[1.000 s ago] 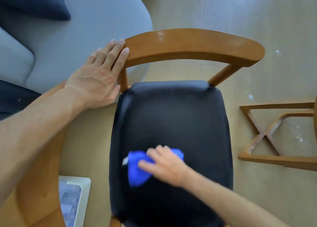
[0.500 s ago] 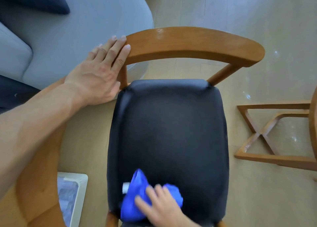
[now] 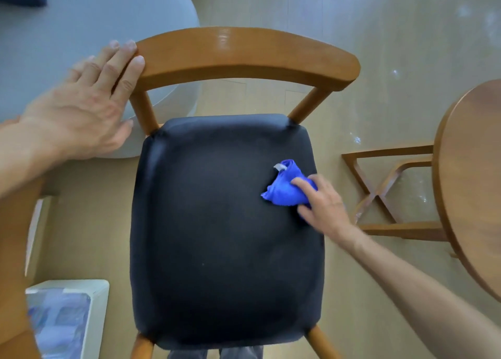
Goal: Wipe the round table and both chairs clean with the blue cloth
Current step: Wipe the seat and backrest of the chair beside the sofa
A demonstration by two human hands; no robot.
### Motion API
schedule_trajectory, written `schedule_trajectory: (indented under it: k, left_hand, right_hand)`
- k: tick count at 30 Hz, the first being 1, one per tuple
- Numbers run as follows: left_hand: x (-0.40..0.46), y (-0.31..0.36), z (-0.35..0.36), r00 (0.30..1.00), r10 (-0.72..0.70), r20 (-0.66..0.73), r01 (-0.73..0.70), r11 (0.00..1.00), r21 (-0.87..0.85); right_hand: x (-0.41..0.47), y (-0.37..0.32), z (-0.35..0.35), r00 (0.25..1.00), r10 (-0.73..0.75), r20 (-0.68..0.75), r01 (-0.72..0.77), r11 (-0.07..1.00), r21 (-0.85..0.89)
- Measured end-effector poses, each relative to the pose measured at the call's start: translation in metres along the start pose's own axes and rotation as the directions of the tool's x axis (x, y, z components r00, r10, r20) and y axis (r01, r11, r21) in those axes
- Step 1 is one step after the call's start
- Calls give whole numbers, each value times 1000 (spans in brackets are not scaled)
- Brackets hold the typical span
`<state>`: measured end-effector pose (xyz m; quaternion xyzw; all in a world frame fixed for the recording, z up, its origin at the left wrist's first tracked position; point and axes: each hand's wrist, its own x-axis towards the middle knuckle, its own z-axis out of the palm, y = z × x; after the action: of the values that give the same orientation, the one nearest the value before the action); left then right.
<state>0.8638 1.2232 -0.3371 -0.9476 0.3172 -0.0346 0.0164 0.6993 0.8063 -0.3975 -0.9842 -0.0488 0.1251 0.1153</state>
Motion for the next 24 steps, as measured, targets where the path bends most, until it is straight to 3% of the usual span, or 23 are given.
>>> schedule_trajectory:
  k: [2, 4, 6, 9, 11, 12, 13, 15, 17, 18, 19, 21, 24]
  left_hand:
    - [-1, 0, 2, 1000, -9, -10, 9, 1000, 1]
    - [1, 1, 0, 1000, -15, -5, 15, 1000, -11]
    - [1, 2, -2, 1000, -12, 3, 12, 1000, -8]
    - [-1, 7, -6, 999, -39, 11, 39, 999, 15]
    - [0, 11, -11, 998, -52, 33, 52, 999, 8]
    - [0, 12, -13, 997, -61, 51, 61, 998, 17]
    - [-1, 13, -15, 995, -67, 70, 65, 997, 32]
    - [-1, 15, -18, 992, -64, 112, 58, 997, 56]
    - [0, 16, -21, 990, -64, 127, 58, 997, 51]
    - [0, 16, -22, 990, -65, 127, 59, 997, 50]
    - [1, 16, -23, 989, -67, 130, 61, 997, 52]
    - [0, 15, -24, 988, -73, 137, 65, 996, 59]
    - [1, 17, -24, 989, -60, 136, 50, 996, 75]
  right_hand:
    - [-45, -16, 17, 997, -75, 28, 75, 997, 23]
    - [-108, -20, 35, 957, -253, 144, 252, 967, 25]
    - [-165, -19, 40, 829, -436, 350, 456, 889, 28]
    - [-181, -7, 42, 608, -566, 557, 683, 730, -3]
    - [-155, 0, 37, 556, -628, 544, 774, 630, -64]
    - [-136, 4, 32, 580, -644, 499, 773, 627, -90]
    - [-116, 9, 27, 638, -641, 427, 741, 661, -115]
    - [-72, 17, 18, 821, -519, 238, 555, 822, -124]
    - [-25, 17, 6, 971, -219, 93, 224, 974, -42]
    - [0, 12, 2, 998, -55, 36, 55, 998, -7]
    - [23, 5, 1, 994, 104, -15, -103, 994, 29]
    - [61, -20, 7, 912, 401, -89, -383, 908, 172]
    - [100, -72, 18, 742, 658, -126, -598, 736, 318]
